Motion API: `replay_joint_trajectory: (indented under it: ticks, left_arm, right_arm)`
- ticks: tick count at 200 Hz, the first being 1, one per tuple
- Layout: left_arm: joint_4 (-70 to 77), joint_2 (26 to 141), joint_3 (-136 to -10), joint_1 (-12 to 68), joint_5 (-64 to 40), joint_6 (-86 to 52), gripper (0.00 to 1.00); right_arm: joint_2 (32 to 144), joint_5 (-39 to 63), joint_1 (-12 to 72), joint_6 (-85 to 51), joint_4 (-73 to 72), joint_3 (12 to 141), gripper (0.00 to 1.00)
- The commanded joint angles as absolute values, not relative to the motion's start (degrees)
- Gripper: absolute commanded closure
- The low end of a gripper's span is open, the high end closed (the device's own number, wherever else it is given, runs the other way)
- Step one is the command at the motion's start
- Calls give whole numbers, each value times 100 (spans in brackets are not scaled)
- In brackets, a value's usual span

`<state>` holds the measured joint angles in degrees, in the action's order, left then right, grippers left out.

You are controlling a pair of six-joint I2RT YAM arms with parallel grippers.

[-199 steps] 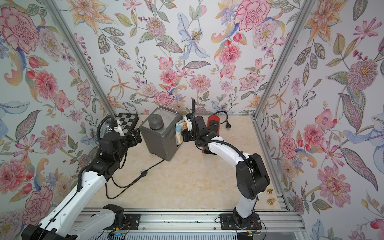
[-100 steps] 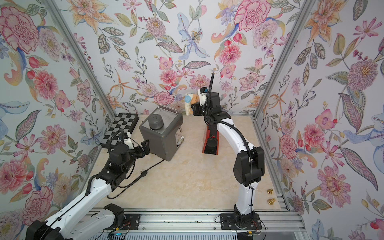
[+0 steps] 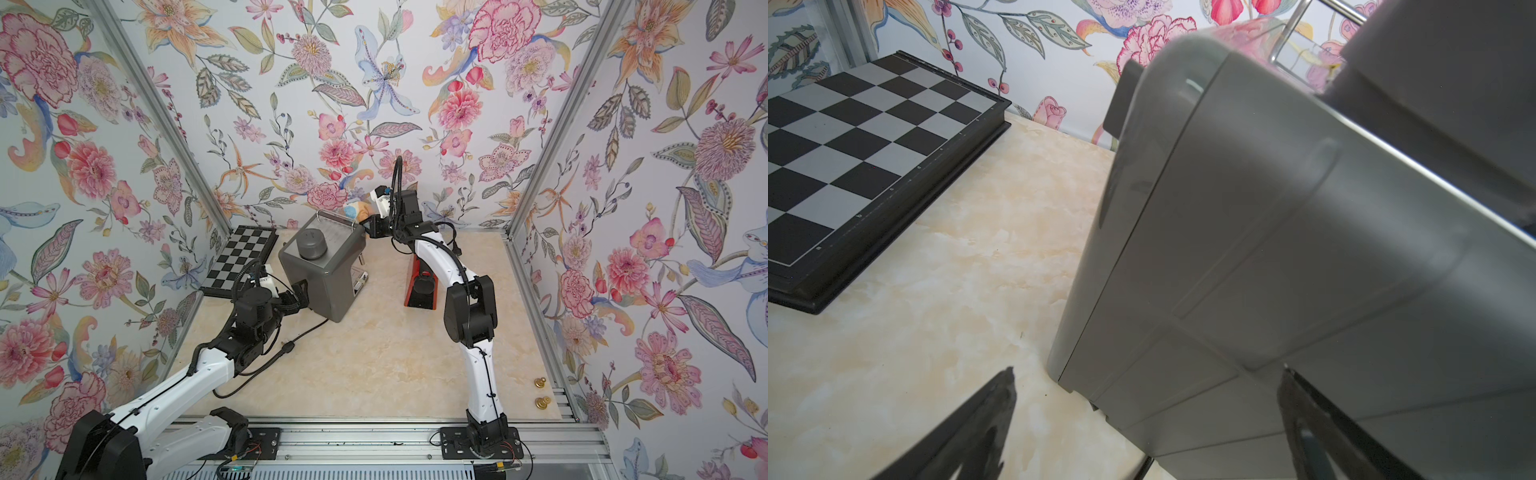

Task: Wipe the surface of a coffee machine
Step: Adjust the coffee machine at the center of the board.

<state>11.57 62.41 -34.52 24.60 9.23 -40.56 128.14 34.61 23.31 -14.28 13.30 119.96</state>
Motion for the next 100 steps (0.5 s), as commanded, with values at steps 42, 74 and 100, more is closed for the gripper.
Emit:
replay_joint_trajectory:
  ticks: [42, 74, 100]
  left_arm:
    - [1392, 6470, -3762, 2243, 977, -4115, 1]
    - [1439, 6616, -3853, 1928, 813, -4031, 1]
    - [1563, 6816, -3993, 1725, 666, -3925, 1]
  right_arm:
    - [12600, 4542, 2585, -1003, 1411, 11968, 100]
    - [12341, 4596, 2739, -788, 1437, 11505, 100]
    - [12036, 4501, 2872, -617, 1433, 10987, 100]
